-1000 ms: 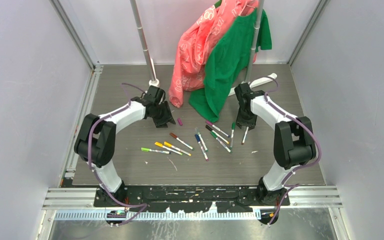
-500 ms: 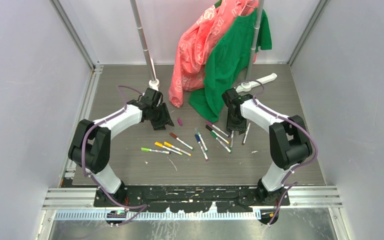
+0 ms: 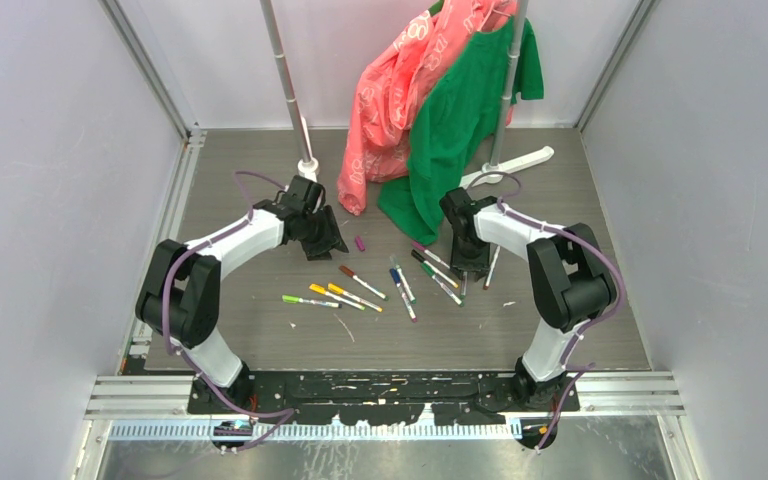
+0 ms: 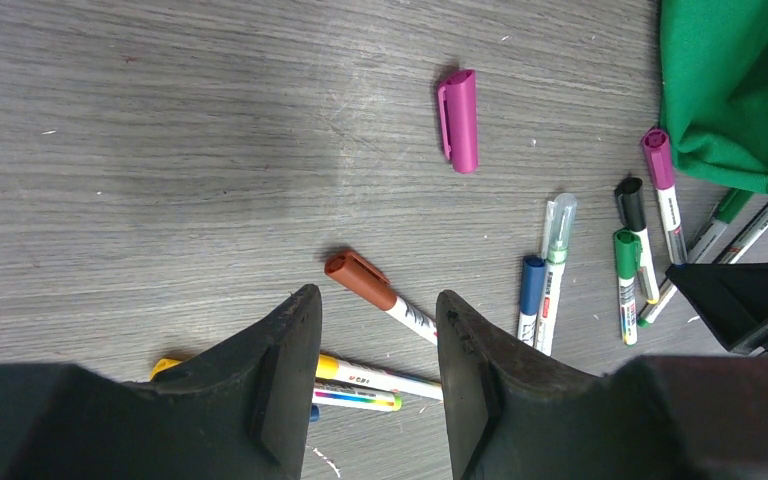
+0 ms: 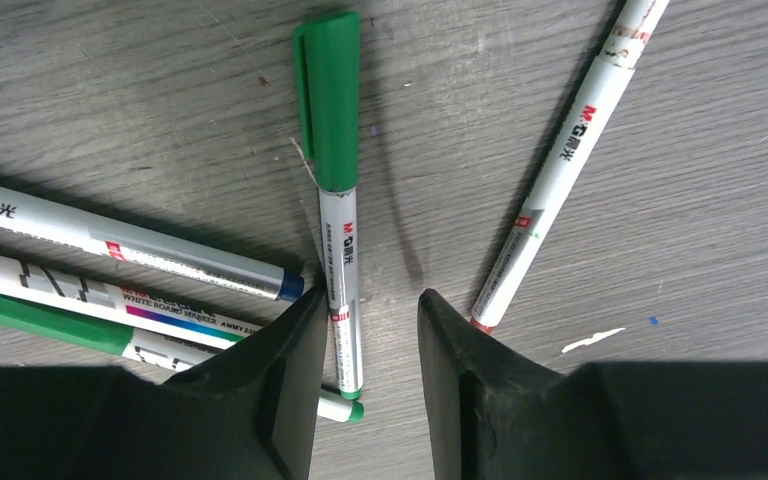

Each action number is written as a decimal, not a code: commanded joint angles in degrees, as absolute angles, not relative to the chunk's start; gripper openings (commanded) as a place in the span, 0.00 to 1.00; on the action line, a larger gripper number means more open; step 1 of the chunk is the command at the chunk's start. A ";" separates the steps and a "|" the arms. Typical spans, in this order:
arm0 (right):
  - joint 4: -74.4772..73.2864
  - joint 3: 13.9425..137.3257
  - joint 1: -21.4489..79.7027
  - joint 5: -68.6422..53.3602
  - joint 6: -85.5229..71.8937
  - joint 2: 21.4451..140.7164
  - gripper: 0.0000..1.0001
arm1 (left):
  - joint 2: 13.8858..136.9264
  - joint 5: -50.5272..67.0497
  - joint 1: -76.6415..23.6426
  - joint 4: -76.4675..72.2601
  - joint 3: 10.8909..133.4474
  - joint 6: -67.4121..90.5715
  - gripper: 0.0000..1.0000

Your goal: Open the pen caps

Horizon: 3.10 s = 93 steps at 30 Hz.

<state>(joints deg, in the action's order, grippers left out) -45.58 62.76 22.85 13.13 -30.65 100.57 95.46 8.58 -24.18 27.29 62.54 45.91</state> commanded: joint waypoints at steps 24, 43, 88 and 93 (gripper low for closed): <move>-40.27 51.81 25.90 9.31 -40.44 101.97 0.18 | 85.05 8.97 -23.14 27.80 58.85 46.12 0.48; -50.98 55.22 28.73 16.25 -39.04 84.82 0.01 | 79.56 19.97 -23.18 14.87 52.06 52.50 0.51; -41.36 74.95 56.78 2.15 -45.45 86.42 0.01 | 75.25 26.34 -32.36 -1.85 44.91 63.22 0.51; -40.16 74.63 56.90 0.94 -45.77 86.75 0.01 | 75.35 25.63 -32.75 -2.41 44.91 63.50 0.48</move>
